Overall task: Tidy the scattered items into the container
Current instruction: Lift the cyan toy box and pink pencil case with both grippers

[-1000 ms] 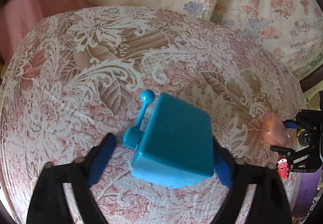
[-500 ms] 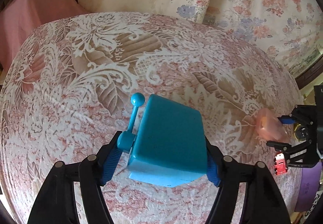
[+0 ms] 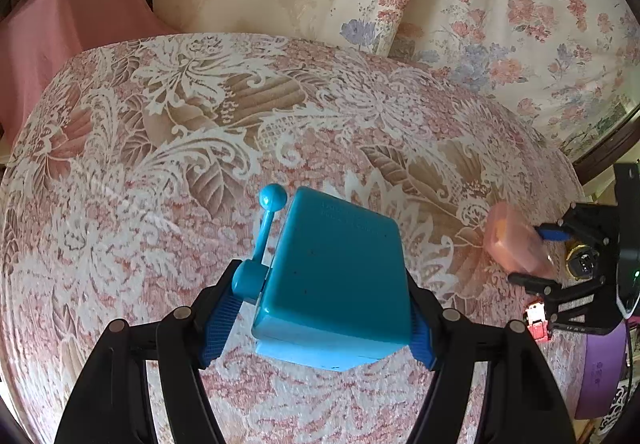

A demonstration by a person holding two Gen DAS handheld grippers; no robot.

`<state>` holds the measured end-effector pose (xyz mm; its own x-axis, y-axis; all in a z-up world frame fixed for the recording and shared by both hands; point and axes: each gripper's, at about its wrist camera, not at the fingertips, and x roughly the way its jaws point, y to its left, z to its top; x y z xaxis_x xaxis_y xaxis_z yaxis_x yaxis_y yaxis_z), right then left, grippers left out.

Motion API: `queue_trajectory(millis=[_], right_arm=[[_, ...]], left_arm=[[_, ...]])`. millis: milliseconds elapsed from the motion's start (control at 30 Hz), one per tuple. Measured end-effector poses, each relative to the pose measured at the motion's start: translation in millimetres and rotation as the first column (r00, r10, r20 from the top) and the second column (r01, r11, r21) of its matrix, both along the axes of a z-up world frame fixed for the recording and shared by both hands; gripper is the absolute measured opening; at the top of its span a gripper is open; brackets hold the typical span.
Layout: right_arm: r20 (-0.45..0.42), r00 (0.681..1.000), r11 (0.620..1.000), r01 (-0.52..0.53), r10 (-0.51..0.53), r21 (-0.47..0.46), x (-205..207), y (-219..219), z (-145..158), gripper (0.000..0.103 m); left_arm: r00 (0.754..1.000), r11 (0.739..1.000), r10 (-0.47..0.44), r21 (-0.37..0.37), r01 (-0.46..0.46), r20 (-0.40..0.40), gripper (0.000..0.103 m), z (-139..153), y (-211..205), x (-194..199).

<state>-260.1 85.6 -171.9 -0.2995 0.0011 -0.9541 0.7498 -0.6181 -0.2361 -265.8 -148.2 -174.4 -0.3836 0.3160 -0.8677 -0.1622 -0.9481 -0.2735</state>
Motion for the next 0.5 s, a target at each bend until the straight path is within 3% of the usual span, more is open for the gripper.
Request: queue_trajectory(millis=[267,500], right_arm=[[-0.026,0.999,0.999,0.022,-0.023,-0.03,15.5,4.7,6.0,0.053],[-0.033,0.997,0.996,0.063,-0.065,-0.064,37.4,15.7,42.7,0.053]], left_arm=[[1.0,1.0,-0.029,0.004,0.029,0.0,0.071,6.9,7.7,12.9],[0.996,0.996,-0.088,0.008,0.088,-0.013,0.071,20.7,29.6,27.7]])
